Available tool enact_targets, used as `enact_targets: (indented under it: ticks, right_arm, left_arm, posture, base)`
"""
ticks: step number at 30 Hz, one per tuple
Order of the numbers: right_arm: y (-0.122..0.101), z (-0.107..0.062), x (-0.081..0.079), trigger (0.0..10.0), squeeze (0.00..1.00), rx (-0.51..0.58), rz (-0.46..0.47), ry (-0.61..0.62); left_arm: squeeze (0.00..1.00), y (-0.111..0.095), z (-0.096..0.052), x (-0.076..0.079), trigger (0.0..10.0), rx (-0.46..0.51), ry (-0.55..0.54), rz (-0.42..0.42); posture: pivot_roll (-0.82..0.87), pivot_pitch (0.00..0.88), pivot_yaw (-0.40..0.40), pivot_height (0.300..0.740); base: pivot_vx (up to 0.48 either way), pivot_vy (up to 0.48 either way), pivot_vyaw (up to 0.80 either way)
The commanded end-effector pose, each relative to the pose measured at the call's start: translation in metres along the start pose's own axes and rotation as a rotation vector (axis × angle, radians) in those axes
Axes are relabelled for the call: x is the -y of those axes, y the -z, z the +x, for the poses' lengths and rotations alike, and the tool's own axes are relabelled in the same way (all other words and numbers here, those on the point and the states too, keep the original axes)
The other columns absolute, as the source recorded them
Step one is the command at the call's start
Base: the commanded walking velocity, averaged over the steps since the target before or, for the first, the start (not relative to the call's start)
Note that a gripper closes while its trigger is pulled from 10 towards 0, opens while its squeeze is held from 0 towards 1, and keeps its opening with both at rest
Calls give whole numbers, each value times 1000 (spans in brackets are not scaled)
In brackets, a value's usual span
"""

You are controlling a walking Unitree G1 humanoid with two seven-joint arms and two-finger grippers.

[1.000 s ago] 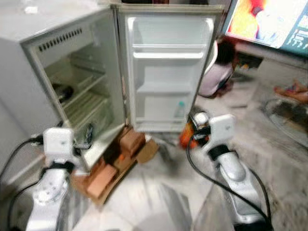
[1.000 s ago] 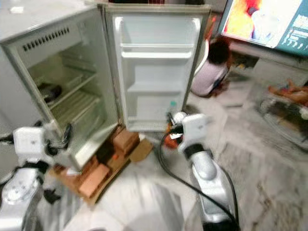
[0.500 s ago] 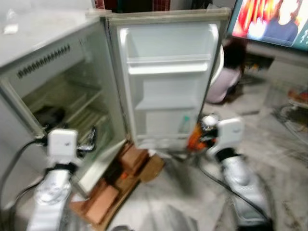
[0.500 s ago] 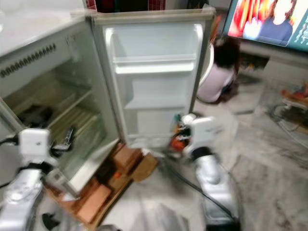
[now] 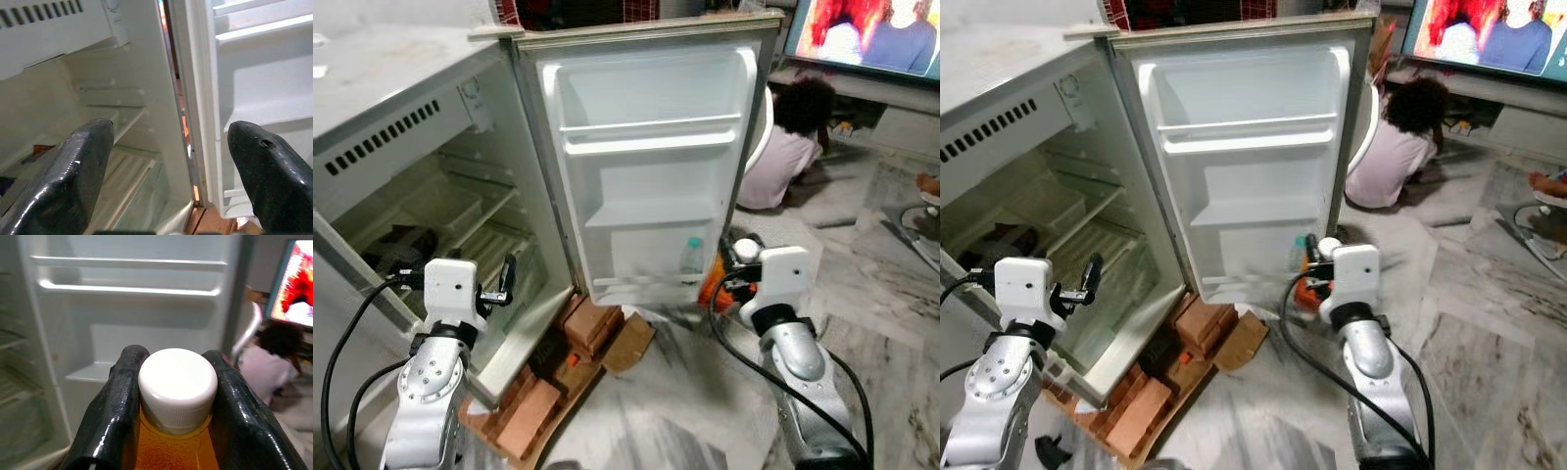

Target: Restocking fridge

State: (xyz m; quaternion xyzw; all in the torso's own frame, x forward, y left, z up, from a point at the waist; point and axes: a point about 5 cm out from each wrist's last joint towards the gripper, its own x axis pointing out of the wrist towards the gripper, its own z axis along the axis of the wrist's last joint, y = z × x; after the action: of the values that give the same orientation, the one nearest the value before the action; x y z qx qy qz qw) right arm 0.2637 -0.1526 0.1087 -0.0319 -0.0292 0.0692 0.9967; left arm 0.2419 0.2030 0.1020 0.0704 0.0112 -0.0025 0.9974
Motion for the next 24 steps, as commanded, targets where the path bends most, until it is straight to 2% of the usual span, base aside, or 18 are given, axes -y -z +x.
enact_targets:
  ticks: [1,6,10,14,24]
  right_arm:
    - [-9,3,1,10000,0,45,-8,-3]
    - [-5,-5,5,10000,0,20,6,17]
    - [-4,-9,0,10000,0,7,2,-13]
    - [-7,-5,-7,10000,0,11,2,-66]
    - [-8,-6,-2,10000,0,4,0,-58]
  left_arm:
    - [0,-1,-3,-1,10000,4,-5,10]
    - [0,4,-13,-6,10000,-11,-35,10]
    - [0,4,-16,-6,10000,-15,-30,6]
    - [0,1,-15,-6,10000,-7,-32,6]
    - [0,3,-19,-5,10000,-22,-27,4]
  posture:
    - [86,0,24,740]
    - [86,0,12,740]
    - [85,0,-7,740]
    - [90,0,-29,740]
    - [87,0,-24,740]
  base:
    - [0,0,0]
    - [0,0,0]
    - [0,0,0]
    - [0,0,800]
    - [0,0,800]
